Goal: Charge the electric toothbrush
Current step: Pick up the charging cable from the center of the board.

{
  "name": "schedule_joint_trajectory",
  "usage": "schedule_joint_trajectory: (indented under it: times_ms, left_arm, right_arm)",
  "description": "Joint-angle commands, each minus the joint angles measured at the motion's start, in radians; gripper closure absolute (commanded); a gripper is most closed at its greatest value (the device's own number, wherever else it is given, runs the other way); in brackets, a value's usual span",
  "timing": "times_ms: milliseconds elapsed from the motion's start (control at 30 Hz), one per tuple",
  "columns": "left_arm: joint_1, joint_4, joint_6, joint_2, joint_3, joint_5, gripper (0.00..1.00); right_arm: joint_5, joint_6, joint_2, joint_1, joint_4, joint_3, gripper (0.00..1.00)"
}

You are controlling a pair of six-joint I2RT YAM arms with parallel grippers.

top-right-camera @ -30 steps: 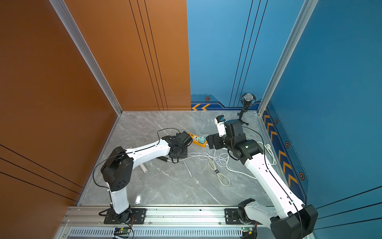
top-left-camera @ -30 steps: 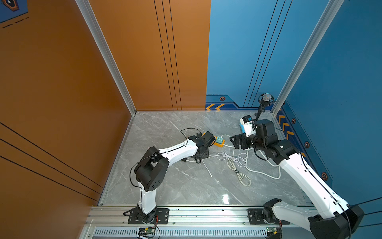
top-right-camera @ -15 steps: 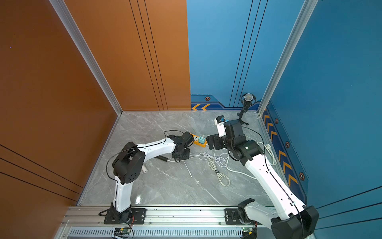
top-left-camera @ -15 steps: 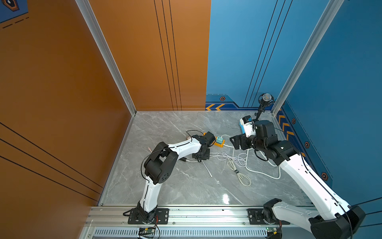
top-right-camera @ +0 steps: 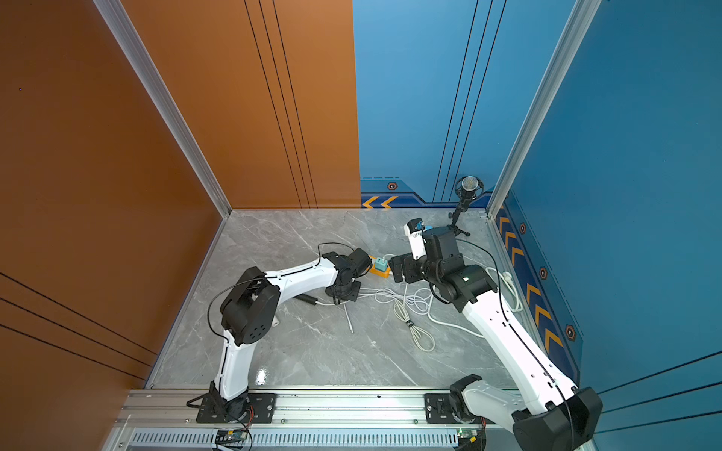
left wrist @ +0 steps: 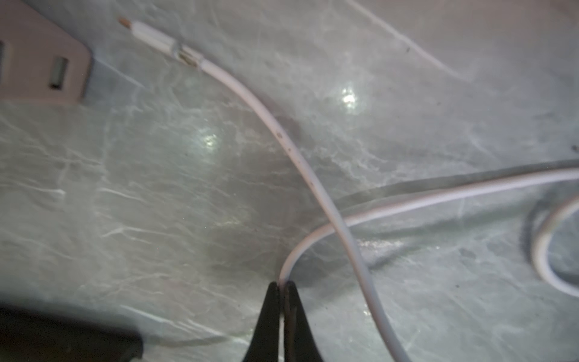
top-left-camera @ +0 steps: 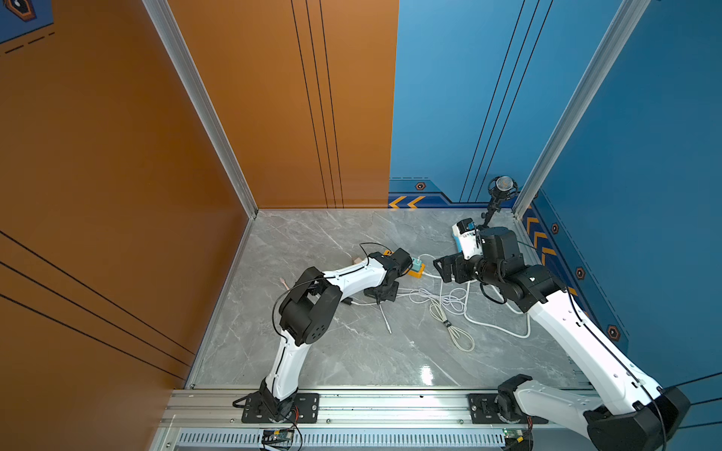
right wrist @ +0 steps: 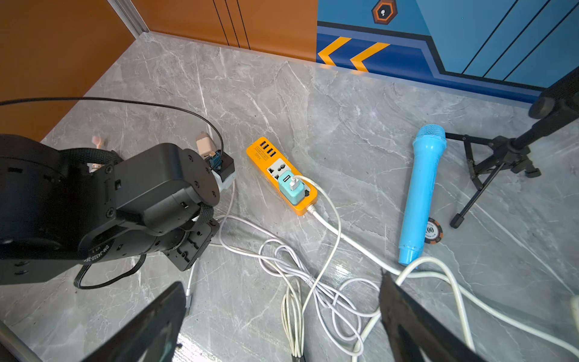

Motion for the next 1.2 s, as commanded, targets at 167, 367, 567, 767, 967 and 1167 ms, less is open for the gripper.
schedule_joint_trajectory:
  times_ms: [167, 367, 567, 767, 967, 1167]
  left_arm:
    - [0.014, -0.017, 0.229, -0.052, 0.254, -0.441, 1.00]
    - [0.006, 0.047, 0.357, -0.104, 0.314, -0.535, 1.00]
    - [0.003, 0.092, 0.482, -0.215, 0.284, -0.437, 1.00]
    - [0.002, 0.120, 0.559, -0.153, 0.211, -0.464, 1.00]
    - [0.040, 0.119, 0.366, -0.115, 0.075, -0.436, 1.00]
    - [0.093, 0.221, 0.360, -0.065, 0.042, -0.538, 1.00]
  right_arm:
    - [0.036, -0.002, -0.052, 0.011, -0.025, 0.020, 0.02]
    - [0.038, 0.000, -0.071, 0.012, -0.026, 0.009, 0.01]
    - [-0.138, 0.088, -0.035, -0.012, 0.084, -0.046, 0.00]
    - [-0.237, 0.290, 0.128, 0.074, 0.452, -0.172, 0.02]
    - [-0.155, 0.210, 0.210, 0.110, 0.398, -0.133, 0.02]
    - [-0.138, 0.173, 0.244, 0.129, 0.420, -0.141, 0.09]
